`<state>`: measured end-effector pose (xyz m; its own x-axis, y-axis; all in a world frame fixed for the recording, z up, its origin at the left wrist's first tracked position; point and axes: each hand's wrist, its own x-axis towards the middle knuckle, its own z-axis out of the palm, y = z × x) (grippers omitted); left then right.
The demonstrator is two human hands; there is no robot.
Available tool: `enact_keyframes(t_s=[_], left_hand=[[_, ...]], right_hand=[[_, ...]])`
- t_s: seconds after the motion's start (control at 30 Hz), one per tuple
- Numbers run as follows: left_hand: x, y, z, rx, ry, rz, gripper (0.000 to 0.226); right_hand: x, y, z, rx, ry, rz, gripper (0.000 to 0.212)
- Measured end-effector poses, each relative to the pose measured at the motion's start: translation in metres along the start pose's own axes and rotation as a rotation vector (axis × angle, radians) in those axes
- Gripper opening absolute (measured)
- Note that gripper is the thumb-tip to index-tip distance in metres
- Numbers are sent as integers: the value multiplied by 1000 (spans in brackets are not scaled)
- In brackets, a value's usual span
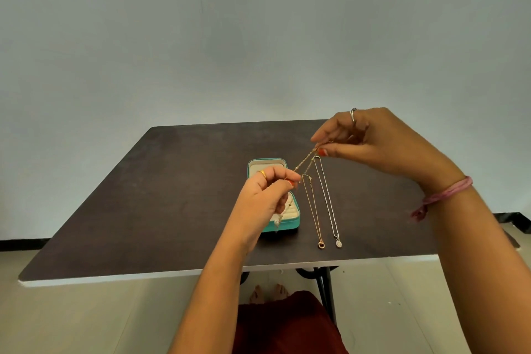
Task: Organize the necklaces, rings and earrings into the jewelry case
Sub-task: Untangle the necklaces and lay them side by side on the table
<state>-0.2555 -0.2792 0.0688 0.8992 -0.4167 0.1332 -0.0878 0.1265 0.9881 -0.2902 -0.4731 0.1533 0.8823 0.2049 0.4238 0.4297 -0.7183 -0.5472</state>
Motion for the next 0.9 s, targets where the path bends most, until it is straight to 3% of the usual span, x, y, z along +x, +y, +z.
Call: enact_keyframes(t_s=[0.1,0.23,0.33,0.67,0.9], left_hand=[[-1,1,2,104,-44,23,19],[-1,8,8,30,-131,64,24],[-1,14,12,-44,-103,78,20],[-1,20,12,-170,-37,48,12],[-1,22,8,-86,-18,72,12]], right_hand=[[0,0,-1,106,-35,12,22],[-1,-1,1,165,-137,-13,24],[-1,-2,2,177,-167,-22,26],[-4,7,16,252,57,-70,26],[-7,9,30,593,109,-74,23]])
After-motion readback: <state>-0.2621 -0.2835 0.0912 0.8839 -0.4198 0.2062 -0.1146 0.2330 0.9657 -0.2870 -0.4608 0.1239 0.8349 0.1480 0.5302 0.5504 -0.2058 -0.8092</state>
